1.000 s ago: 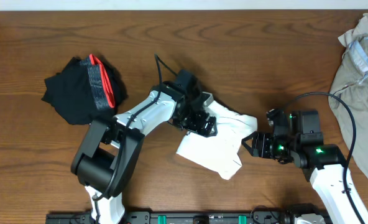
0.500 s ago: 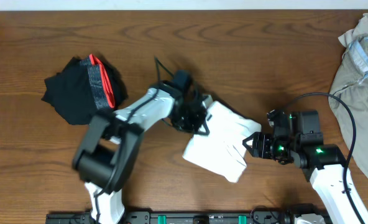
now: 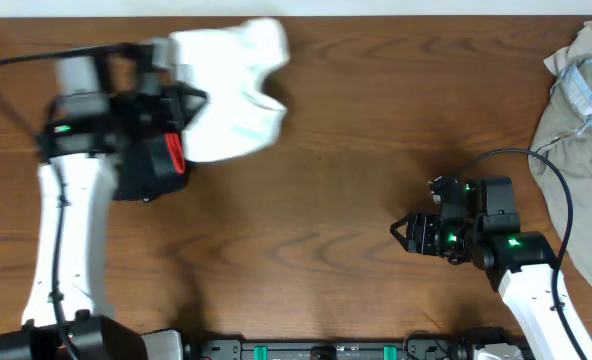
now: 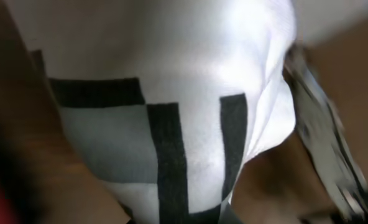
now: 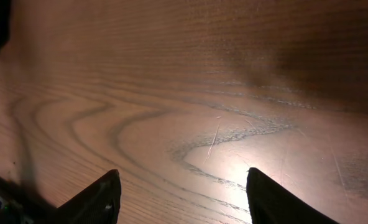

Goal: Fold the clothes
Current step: 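Release with the right gripper and lift the bundle with the left gripper, then carry the white bundle left and place it on the black garment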

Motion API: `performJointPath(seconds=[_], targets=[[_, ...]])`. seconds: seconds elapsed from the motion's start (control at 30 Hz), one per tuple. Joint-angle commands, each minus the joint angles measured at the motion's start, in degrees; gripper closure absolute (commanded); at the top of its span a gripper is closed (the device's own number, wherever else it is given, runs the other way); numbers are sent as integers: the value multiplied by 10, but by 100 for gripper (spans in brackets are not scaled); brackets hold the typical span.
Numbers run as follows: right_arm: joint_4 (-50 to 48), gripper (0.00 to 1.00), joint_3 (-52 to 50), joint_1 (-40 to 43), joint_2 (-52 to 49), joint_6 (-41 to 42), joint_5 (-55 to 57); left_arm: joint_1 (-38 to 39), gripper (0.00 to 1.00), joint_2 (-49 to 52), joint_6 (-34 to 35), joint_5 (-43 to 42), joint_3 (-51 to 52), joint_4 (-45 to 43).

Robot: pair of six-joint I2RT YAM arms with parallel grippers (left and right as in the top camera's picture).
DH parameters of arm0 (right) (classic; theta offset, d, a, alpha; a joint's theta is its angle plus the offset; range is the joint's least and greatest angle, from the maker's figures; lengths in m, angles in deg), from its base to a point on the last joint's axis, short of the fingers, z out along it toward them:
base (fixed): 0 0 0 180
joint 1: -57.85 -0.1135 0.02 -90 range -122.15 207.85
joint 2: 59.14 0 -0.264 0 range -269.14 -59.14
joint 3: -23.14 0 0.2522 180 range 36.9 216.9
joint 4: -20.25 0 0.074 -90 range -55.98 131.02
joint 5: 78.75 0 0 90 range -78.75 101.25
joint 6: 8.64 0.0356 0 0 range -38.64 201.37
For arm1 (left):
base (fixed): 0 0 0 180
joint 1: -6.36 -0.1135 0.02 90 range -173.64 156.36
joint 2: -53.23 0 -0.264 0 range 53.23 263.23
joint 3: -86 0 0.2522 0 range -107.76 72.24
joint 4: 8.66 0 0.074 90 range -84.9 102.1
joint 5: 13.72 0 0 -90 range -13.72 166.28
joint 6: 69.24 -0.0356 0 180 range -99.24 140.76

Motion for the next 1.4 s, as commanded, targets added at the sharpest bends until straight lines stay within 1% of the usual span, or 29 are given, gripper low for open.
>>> performJointPath(seconds=[0.0, 0.07, 0.17, 0.2, 0.23, 0.27, 0.3, 0.33, 0.4, 0.43, 0.5, 0.53, 0.67, 0.77, 0.83, 0.9, 1.0, 1.03, 1.13, 1.2, 1.27, 1.37], targets=[[0, 37, 9, 4, 5, 1, 7, -97, 94, 21, 9, -3, -1, 2], [-1, 38, 9, 4, 5, 4, 7, -146, 94, 43, 7, -3, -1, 1], [-2, 39, 9, 4, 5, 10, 7, -198, 94, 85, 6, -3, -1, 3], [-2, 40, 9, 4, 5, 15, 7, -211, 91, 100, 5, -3, -1, 6], [-2, 40, 9, 4, 5, 18, 7, -227, 83, 121, 4, -3, -1, 11], [-2, 40, 9, 4, 5, 19, 7, -243, 57, 146, 5, -3, -1, 19], [-1, 41, 9, 4, 5, 19, 6, -251, 40, 160, 5, -3, -1, 25], [-1, 41, 9, 4, 5, 19, 6, -257, 34, 172, 5, -3, -1, 31], [1, 41, 9, 4, 5, 24, 6, -272, 29, 187, 4, -3, -1, 47], [1, 41, 9, 4, 5, 24, 6, -282, 23, 188, 5, 0, -1, 55], [1, 41, 9, 4, 5, 24, 4, -302, 4, 179, 6, 2, -2, 63], [2, 41, 9, 4, 5, 23, 4, -313, 2, 171, 12, 2, -2, 64], [2, 41, 9, 4, 5, 23, 4, -346, 2, 118, 19, -18, -11, 78], [-12, 41, 10, 4, 5, 23, 4, -345, 2, 59, 16, -23, -17, 95], [-24, 41, 13, 4, 5, 23, 4, -330, 2, 14, 4, -31, -20, 112], [-37, 41, 25, 4, 5, 23, 4, -298, 2, -32, -23, -51, -21, 129], [-45, 45, 61, 4, 5, 23, 4, -202, 2, -102, -84, -50, -23, 161], [-45, 46, 80, 3, 5, 23, 4, -160, 2, -121, -105, -32, -24, 172], [-40, 51, 137, 3, 5, 23, 21, -2, 0, -173, -157, 108, -26, 213], [-28, 51, 180, 3, 5, 22, 46, 109, 3, -200, -158, 223, -26, 226], [-15, 49, 220, 3, 7, 5, 54, 221, 3, -226, -144, 344, -26, 236], [14, 46, 264, 3, 14, -12, 53, 346, 2, -259, -87, 511, -26, 272]])
